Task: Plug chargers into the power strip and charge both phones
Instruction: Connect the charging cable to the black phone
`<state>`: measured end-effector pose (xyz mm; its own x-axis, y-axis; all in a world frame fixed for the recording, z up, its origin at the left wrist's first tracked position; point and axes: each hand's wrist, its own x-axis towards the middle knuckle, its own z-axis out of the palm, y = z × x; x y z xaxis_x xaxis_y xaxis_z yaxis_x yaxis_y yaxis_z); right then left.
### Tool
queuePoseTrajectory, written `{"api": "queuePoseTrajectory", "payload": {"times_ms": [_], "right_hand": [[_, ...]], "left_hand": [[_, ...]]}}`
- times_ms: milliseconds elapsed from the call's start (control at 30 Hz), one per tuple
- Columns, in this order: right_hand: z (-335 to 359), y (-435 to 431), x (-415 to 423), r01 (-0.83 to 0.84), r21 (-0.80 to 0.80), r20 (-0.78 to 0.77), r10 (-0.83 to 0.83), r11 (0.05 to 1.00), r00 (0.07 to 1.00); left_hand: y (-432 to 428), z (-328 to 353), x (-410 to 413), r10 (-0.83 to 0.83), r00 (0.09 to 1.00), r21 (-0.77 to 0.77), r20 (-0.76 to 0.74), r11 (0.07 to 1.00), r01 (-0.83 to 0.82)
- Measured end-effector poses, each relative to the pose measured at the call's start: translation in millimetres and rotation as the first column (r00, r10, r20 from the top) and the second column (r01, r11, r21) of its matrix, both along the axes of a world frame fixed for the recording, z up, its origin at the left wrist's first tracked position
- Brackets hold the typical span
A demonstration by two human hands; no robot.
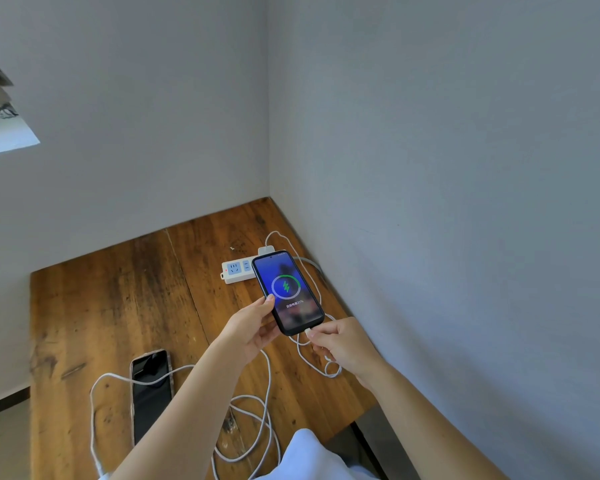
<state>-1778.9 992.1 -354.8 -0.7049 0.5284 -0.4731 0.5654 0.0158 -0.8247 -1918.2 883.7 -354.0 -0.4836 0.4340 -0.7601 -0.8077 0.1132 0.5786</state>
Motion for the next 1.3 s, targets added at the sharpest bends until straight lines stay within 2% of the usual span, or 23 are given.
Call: {"api": "queuePoseTrajectory", "payload": {"times_ms": [1300], "right_hand": [[-3.8,4.5,1.5,0.004,-0.057,0.009,-0.004,0.998,1.0]], "left_hand": [[3.5,-2.1,-0.3,-0.017,1.0,-0.04,-0.021,0.999,0.016]]}}
